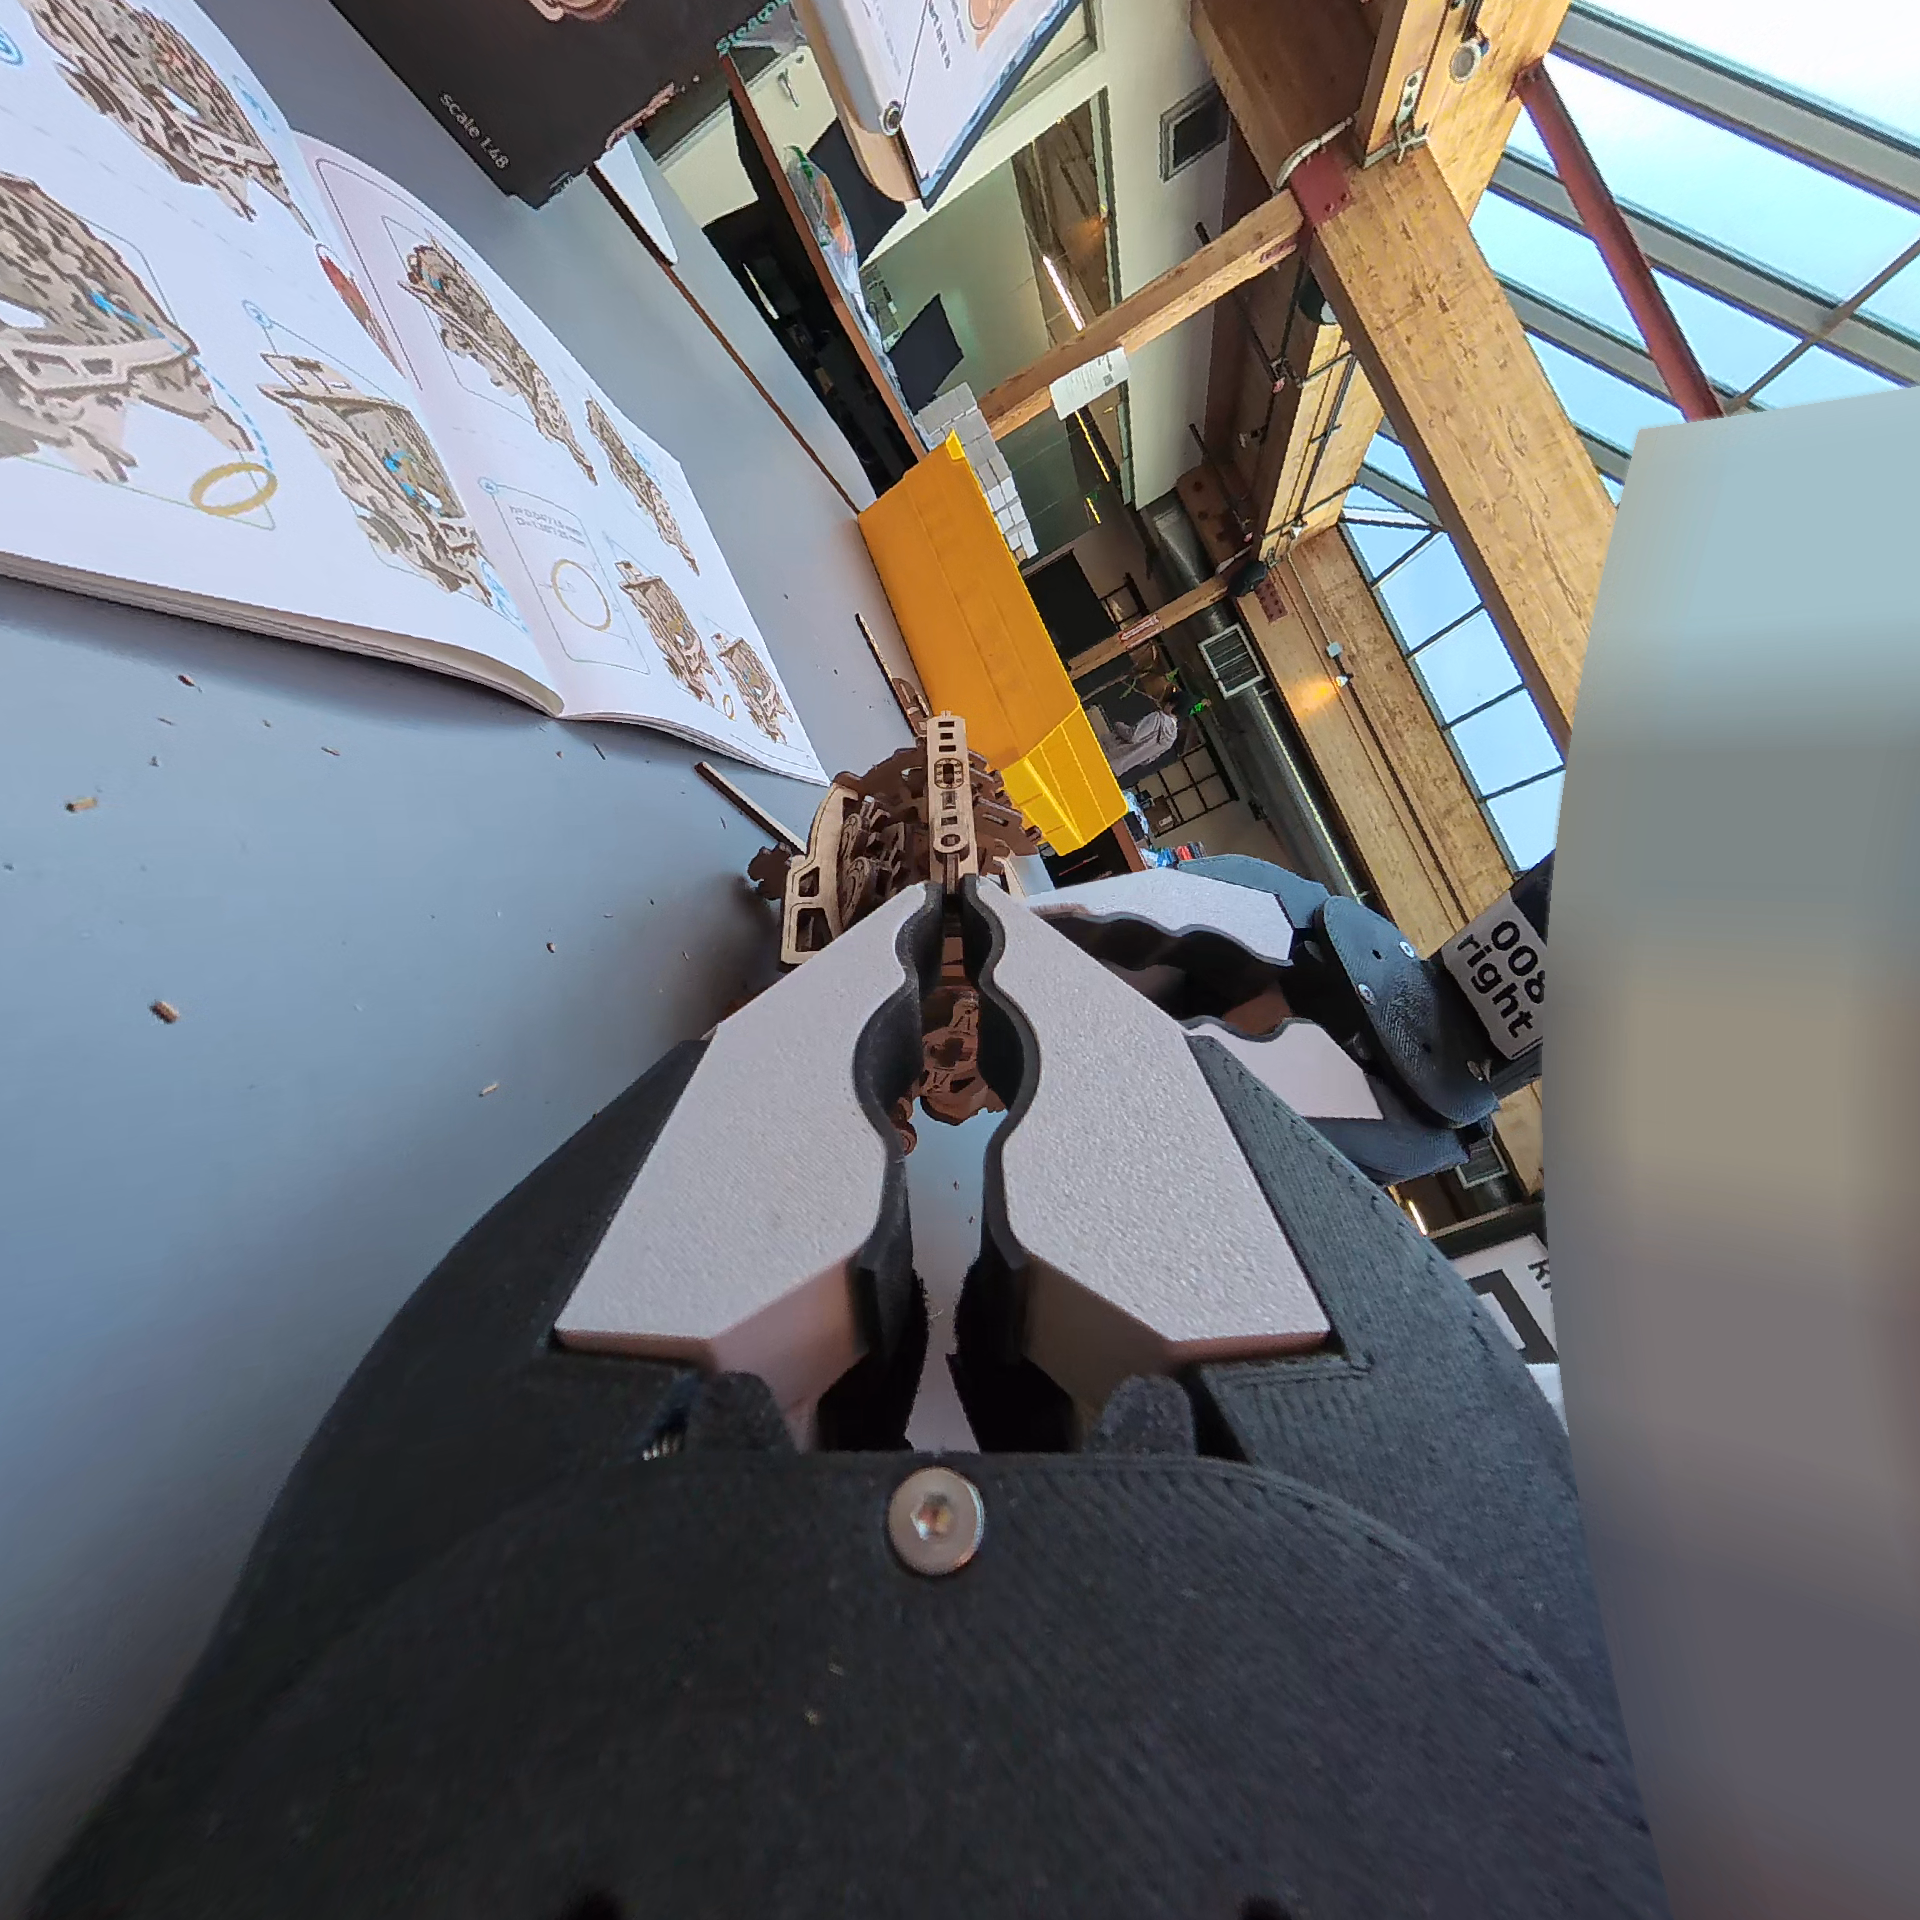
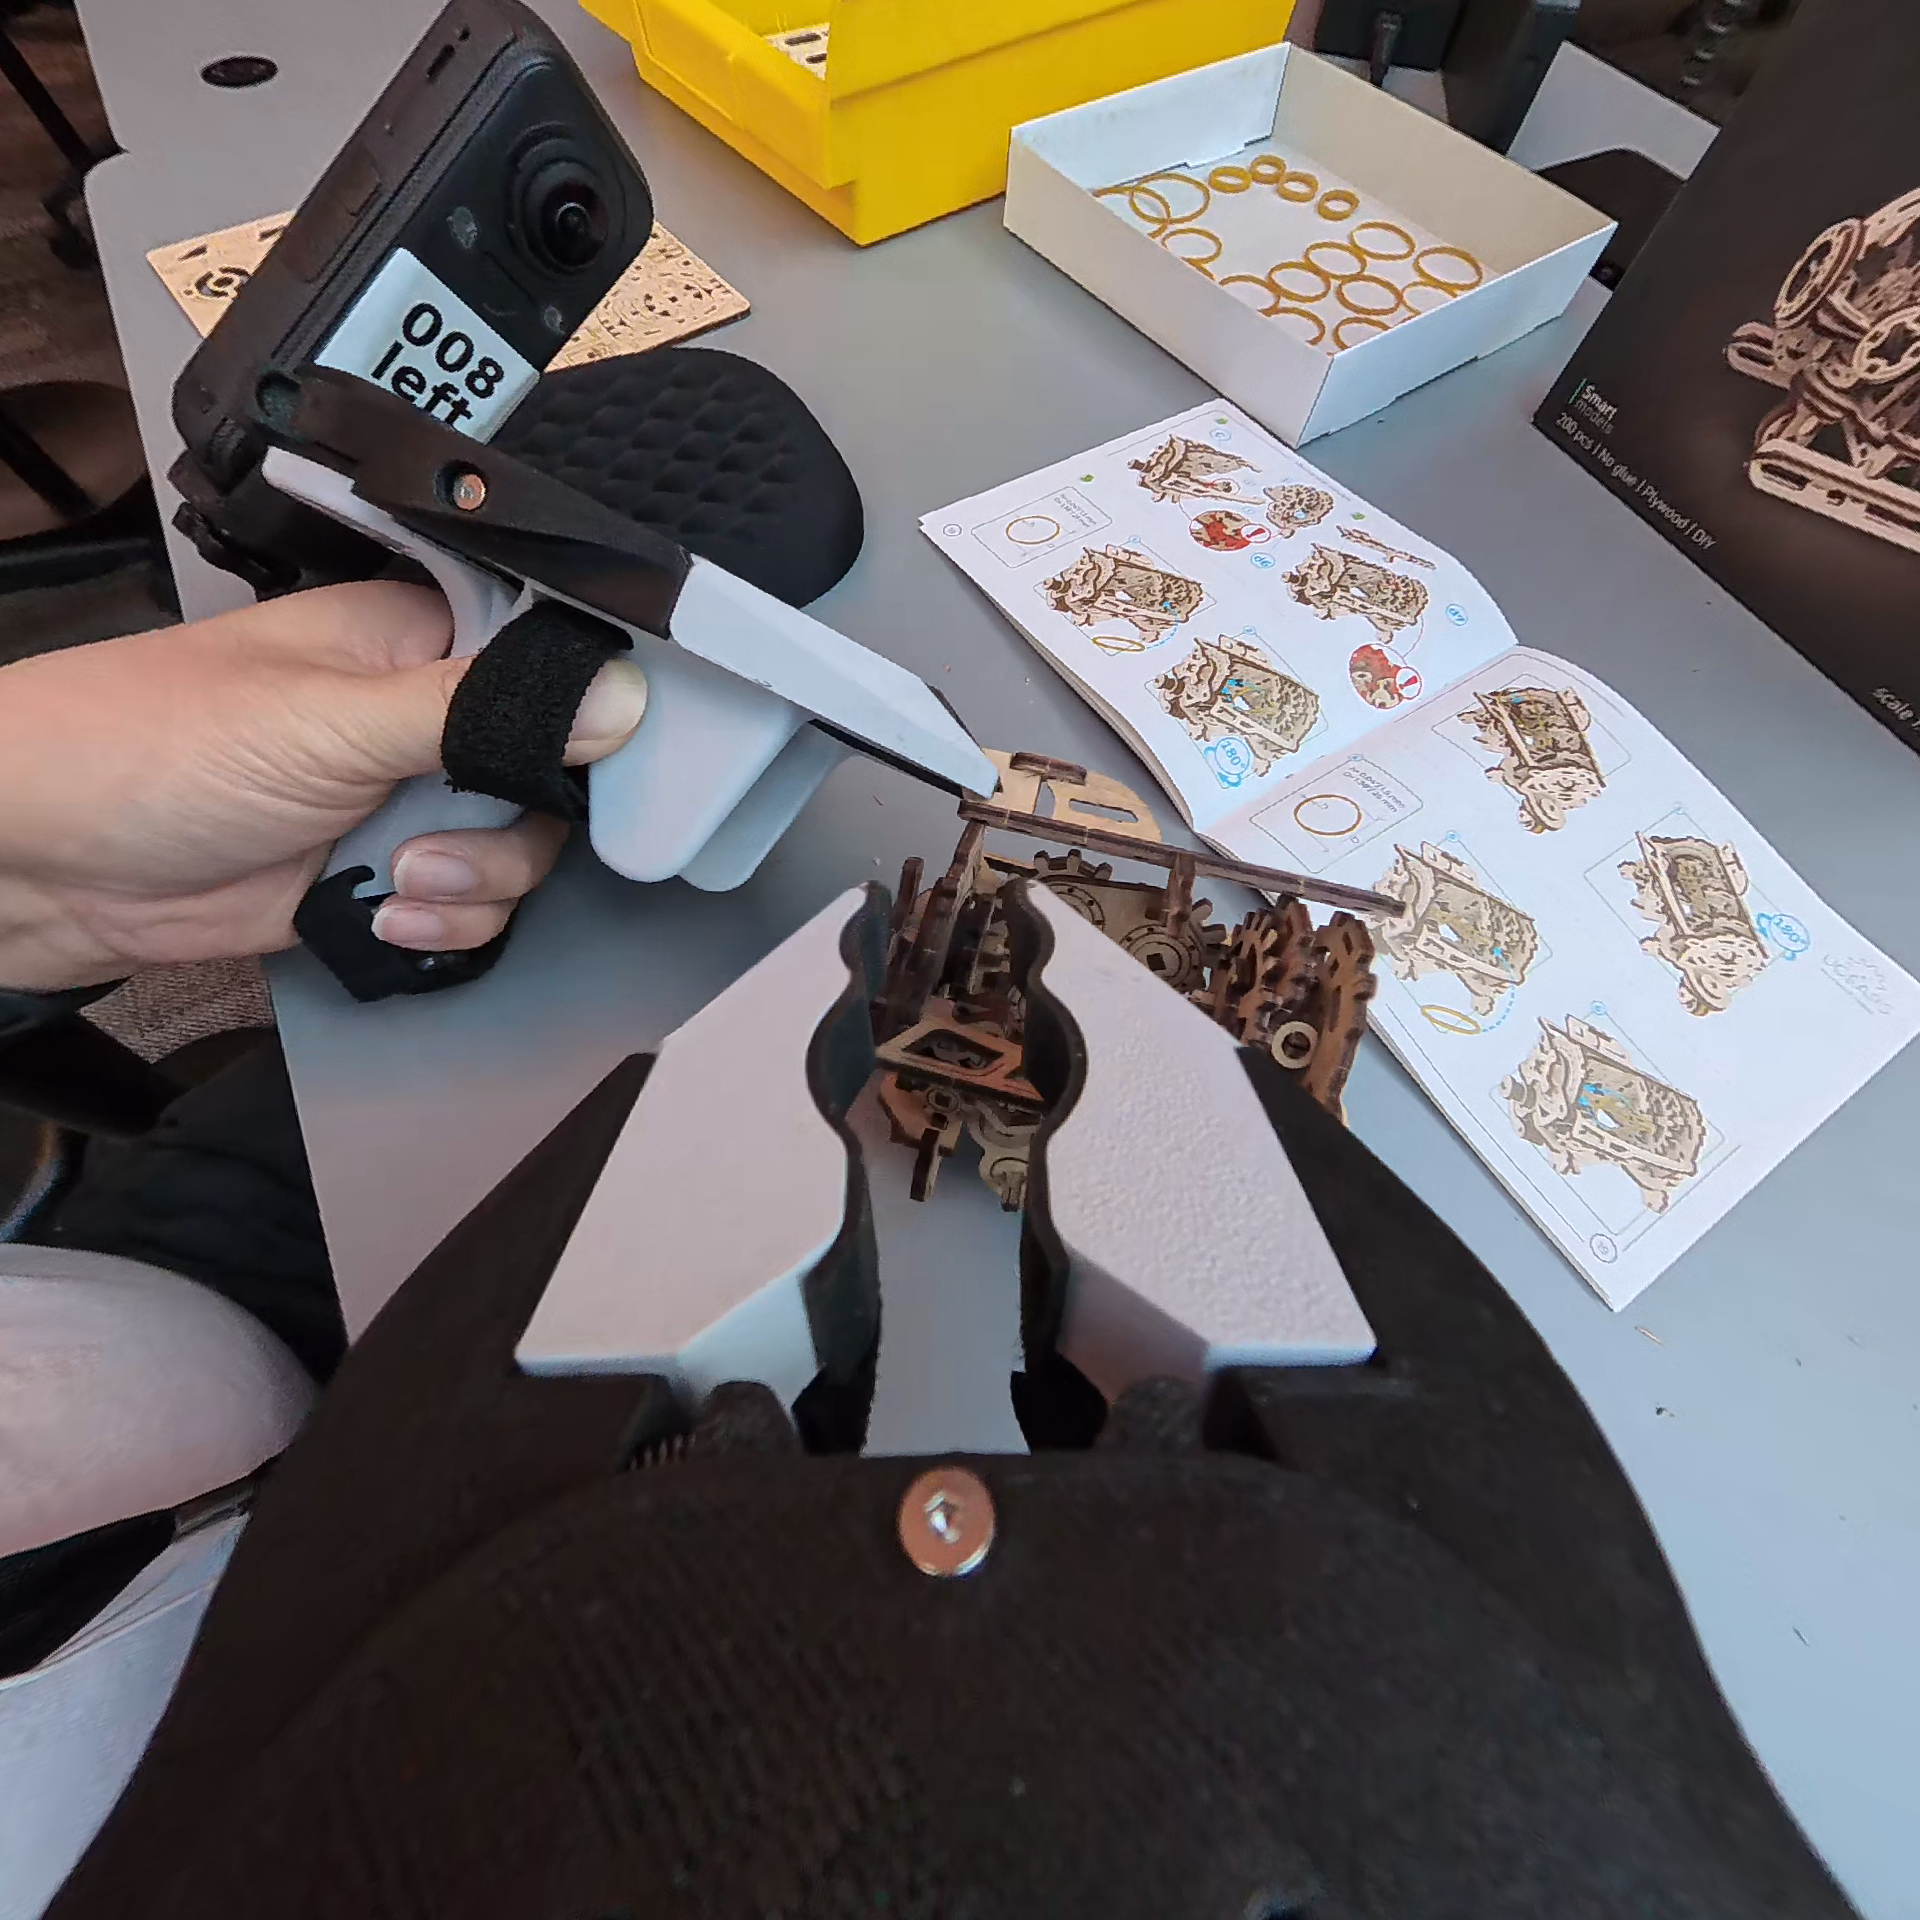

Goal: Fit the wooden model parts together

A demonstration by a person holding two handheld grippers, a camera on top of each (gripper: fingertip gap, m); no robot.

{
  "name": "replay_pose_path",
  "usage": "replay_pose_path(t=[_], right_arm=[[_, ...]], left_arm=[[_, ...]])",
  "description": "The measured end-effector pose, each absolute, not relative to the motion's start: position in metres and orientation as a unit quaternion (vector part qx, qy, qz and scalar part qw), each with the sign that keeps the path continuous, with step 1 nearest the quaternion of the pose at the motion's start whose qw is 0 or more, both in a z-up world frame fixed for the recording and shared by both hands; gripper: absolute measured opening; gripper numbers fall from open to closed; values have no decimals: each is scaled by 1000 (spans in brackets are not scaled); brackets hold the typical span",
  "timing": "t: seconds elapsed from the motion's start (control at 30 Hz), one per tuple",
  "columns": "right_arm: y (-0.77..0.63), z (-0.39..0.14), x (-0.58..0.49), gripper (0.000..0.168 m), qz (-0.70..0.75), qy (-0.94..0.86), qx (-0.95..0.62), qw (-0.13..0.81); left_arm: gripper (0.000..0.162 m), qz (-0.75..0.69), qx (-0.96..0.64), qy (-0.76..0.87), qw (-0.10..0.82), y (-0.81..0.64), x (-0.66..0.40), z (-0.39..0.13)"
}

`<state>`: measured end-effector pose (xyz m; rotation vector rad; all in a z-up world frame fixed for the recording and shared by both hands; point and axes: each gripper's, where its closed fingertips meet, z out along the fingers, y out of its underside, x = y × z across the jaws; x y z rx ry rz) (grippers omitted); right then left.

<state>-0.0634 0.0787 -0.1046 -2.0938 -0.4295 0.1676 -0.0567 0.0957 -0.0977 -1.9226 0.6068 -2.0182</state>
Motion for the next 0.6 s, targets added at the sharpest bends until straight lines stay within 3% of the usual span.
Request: replay_pose_path(t=[0.37, 0.6], right_arm=[[69, -51, -9, 26, 79, -174, -808, 557], [80, -60, 20, 37, 105, -229, -796, 550]], left_arm=[[0, -705, -662, 216, 133, 93, -56, -97], [0, -708, -660, 218, 128, 92, -57, -97]])
